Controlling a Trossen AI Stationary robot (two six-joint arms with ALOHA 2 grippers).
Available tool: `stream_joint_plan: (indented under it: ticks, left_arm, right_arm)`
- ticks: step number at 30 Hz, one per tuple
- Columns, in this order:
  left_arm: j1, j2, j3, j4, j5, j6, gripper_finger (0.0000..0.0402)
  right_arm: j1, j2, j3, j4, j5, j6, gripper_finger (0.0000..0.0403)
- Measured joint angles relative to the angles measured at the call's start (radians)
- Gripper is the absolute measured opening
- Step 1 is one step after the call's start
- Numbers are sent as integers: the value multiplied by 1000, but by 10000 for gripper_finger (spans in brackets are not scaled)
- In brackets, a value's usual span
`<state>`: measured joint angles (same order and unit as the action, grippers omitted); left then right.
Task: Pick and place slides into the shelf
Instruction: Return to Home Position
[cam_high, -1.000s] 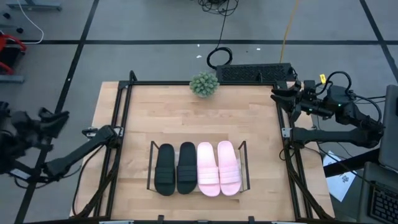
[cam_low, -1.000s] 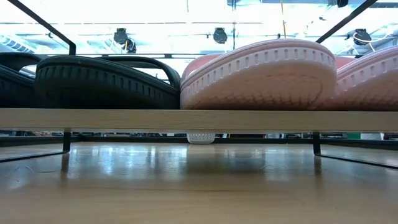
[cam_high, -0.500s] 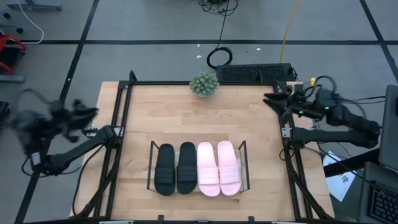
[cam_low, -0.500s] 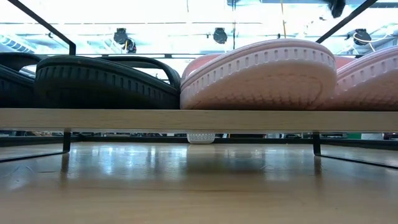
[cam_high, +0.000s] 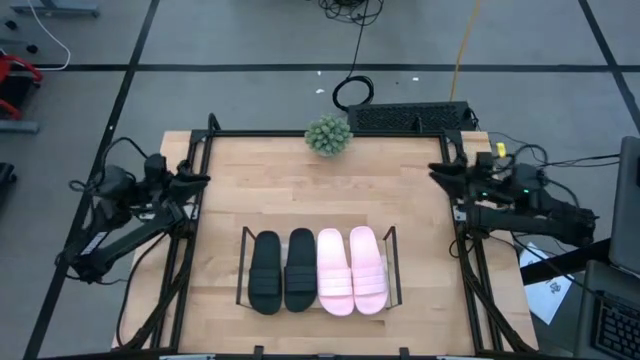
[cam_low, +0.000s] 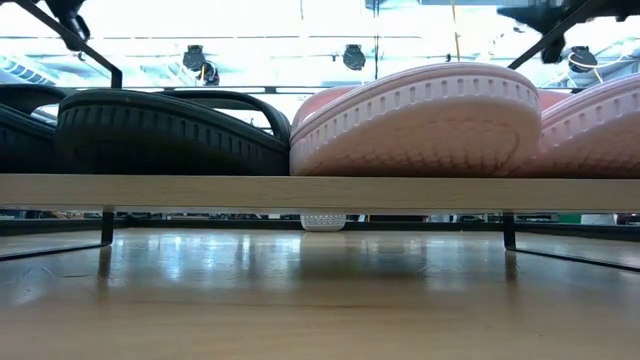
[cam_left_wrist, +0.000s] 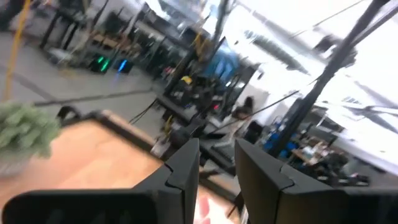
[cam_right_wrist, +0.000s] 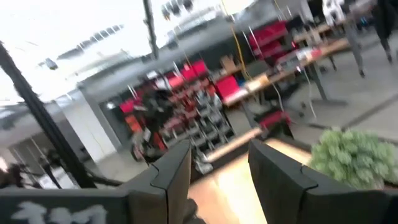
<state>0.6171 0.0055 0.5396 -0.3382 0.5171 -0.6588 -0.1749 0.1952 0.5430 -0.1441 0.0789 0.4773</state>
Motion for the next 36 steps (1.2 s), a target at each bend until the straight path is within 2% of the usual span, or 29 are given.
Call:
stream_joint_plan:
  ticks: [3,6,11,16,19,22,29,36]
  left_arm:
    - [-14,0,-45,103,15,-53,104]
    - [-40,0,-84,143,8,-77,104]
    - [-119,0,-187,288,-46,-80,104]
    - [-264,0,-330,472,-142,-69,104]
    - [-351,0,-359,444,-187,-54,104]
    - [-414,0,-333,400,-236,1,104]
    - [-508,0,-309,192,-383,138,104]
    - [-535,0,-308,162,-398,205,104]
  right_arm:
    - [0,-70,0,2,0,-16,153]
    - [0,-81,0,-8,23,-18,153]
    - [0,-11,0,2,25,-14,153]
    - [0,66,0,49,25,-14,153]
    - [0,91,0,62,25,-19,153]
    - [0,98,0,57,23,-24,153]
    - [0,100,-16,45,-53,-106,153]
    - [0,97,-135,103,-59,-122,153]
